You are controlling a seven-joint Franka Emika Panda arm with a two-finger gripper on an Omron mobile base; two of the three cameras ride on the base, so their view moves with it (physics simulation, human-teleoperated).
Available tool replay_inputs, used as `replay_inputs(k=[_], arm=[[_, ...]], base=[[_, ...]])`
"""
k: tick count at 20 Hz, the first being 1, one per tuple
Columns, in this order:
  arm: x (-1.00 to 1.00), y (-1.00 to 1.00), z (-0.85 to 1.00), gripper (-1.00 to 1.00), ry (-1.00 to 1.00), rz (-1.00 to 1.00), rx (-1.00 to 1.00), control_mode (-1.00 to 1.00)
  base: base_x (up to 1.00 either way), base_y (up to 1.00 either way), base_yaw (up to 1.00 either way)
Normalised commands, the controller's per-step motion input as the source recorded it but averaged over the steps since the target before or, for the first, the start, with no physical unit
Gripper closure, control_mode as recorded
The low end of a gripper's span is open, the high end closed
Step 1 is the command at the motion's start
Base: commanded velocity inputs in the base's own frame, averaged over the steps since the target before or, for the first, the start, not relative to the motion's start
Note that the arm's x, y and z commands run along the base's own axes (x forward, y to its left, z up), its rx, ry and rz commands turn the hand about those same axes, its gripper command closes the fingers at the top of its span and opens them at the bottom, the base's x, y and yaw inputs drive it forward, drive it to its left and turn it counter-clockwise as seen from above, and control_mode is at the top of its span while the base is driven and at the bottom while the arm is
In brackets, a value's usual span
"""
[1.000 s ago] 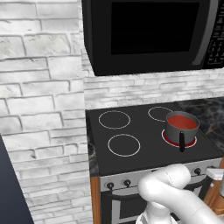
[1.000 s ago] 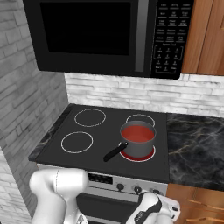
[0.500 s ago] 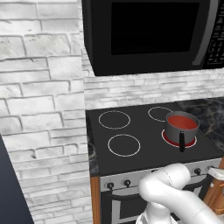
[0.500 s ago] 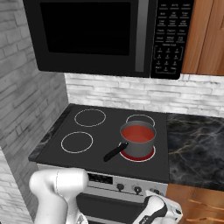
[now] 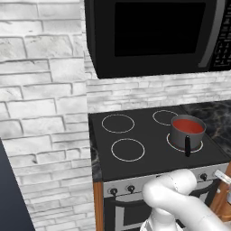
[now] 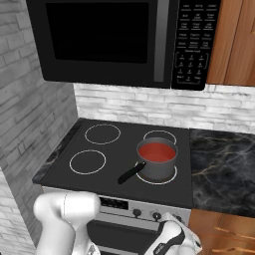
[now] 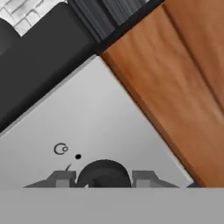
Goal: Wait until the marinara sauce is simmered to a deep red color and then turn off the stove.
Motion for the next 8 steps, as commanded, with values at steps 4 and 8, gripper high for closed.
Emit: replay_inputs(k=[4,8], arm=[[-0.23,-0.01,-0.21,1.00,0.03,-0.17,0.38,-1.00],[-0.05,-0.19,-0.16,1.00,0.03,-0.11,0.34,-1.00]], base=[[0.00,0.00,0.00],[0.00,0.00,0.00]])
